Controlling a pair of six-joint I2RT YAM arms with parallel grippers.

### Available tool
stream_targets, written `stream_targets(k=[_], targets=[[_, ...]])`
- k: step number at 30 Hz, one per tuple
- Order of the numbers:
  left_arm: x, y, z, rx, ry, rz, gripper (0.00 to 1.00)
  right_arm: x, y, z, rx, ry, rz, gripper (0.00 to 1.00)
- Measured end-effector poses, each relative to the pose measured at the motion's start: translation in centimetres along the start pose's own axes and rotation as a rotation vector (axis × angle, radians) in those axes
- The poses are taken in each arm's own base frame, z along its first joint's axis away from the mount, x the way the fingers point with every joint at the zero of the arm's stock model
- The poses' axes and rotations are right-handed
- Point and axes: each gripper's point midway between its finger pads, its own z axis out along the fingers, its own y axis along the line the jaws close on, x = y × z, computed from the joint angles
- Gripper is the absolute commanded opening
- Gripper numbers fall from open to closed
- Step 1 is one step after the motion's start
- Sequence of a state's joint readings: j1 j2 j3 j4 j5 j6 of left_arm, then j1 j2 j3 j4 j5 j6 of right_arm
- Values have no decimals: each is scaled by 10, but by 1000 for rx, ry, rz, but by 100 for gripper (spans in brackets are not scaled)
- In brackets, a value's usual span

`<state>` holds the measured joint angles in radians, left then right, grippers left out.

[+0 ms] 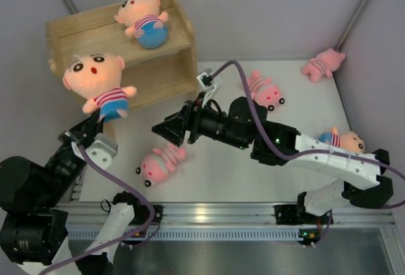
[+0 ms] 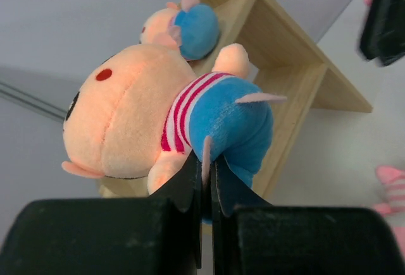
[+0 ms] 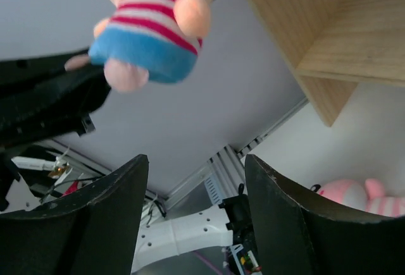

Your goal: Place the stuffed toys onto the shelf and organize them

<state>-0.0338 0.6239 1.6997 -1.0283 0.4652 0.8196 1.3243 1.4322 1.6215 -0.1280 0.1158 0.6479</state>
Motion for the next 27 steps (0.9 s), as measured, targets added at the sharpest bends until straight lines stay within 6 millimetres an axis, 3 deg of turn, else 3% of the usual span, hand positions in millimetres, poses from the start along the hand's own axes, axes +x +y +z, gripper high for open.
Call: stream_targets(k=[3,7,12,16,19,23,27], targets=[[-10,38,19,-65,2,24,0,-19,-15,-35,42,-56,-23,63],[-17,83,56,-118,5,40,0,-59,-35,-88,102,-186,-43,64],[-1,108,108,-101,42,14,0,-102,-57,-143,181,-344,-78,65],[25,120,143,-100,107,-25,0,-108,-73,-163,237,-379,-110,65],[56,122,165,-105,192,-64,0,-108,-83,-169,271,-378,-133,65],[78,124,169,-142,272,-91,0,-105,-92,-170,301,-366,-159,65],[83,133,160,-207,305,-77,0,-97,-103,-169,334,-338,-176,65]])
